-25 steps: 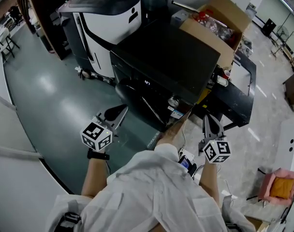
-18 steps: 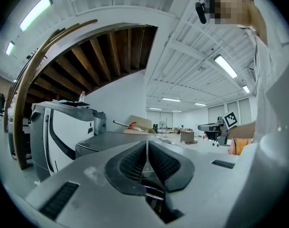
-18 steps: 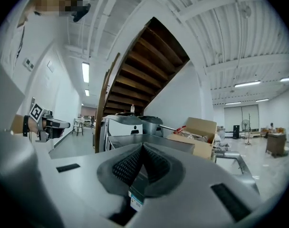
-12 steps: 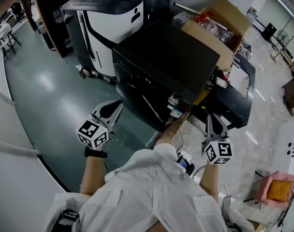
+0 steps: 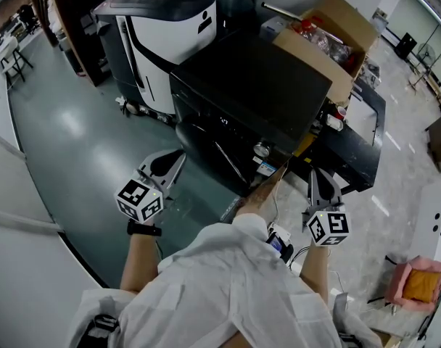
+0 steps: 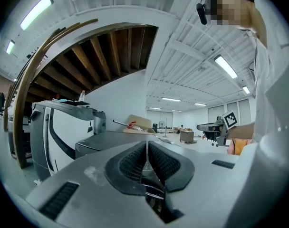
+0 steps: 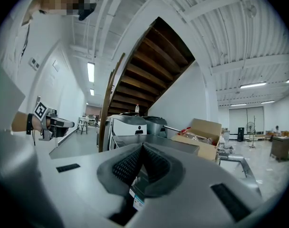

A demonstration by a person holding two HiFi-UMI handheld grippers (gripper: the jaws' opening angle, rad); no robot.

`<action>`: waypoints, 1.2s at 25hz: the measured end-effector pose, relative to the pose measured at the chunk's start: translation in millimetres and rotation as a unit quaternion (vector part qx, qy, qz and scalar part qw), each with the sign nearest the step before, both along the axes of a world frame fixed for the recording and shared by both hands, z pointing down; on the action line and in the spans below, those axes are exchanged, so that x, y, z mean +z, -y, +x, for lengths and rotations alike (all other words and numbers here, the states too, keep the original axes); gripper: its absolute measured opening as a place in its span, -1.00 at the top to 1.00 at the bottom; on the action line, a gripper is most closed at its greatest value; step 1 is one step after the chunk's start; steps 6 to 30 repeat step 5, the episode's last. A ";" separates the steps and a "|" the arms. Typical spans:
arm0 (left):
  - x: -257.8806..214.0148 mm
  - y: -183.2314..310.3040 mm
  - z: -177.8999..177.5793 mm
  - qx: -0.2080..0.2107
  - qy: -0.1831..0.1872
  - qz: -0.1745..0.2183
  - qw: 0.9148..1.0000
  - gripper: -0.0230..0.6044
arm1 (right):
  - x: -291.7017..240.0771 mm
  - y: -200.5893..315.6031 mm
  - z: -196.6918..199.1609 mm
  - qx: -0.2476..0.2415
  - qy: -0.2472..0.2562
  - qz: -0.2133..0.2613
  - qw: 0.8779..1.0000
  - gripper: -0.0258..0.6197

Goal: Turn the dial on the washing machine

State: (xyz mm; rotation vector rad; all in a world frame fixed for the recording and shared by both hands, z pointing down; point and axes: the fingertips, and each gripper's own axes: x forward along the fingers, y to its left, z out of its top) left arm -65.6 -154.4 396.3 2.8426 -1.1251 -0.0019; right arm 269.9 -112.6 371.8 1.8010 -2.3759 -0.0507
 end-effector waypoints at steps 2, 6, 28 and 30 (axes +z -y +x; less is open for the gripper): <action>0.5 -0.1 -0.1 0.001 0.000 -0.001 1.000 0.87 | 0.3 0.1 0.4 0.001 0.000 -0.001 1.000 0.92; 1.6 -0.2 -1.6 0.001 0.001 -0.003 1.000 0.87 | 1.3 0.6 0.6 0.001 0.000 -0.003 1.000 0.92; 1.6 -0.2 -1.6 0.001 0.001 -0.003 1.000 0.87 | 1.3 0.6 0.6 0.001 0.000 -0.003 1.000 0.92; 1.6 -0.2 -1.6 0.001 0.001 -0.003 1.000 0.87 | 1.3 0.6 0.6 0.001 0.000 -0.003 1.000 0.92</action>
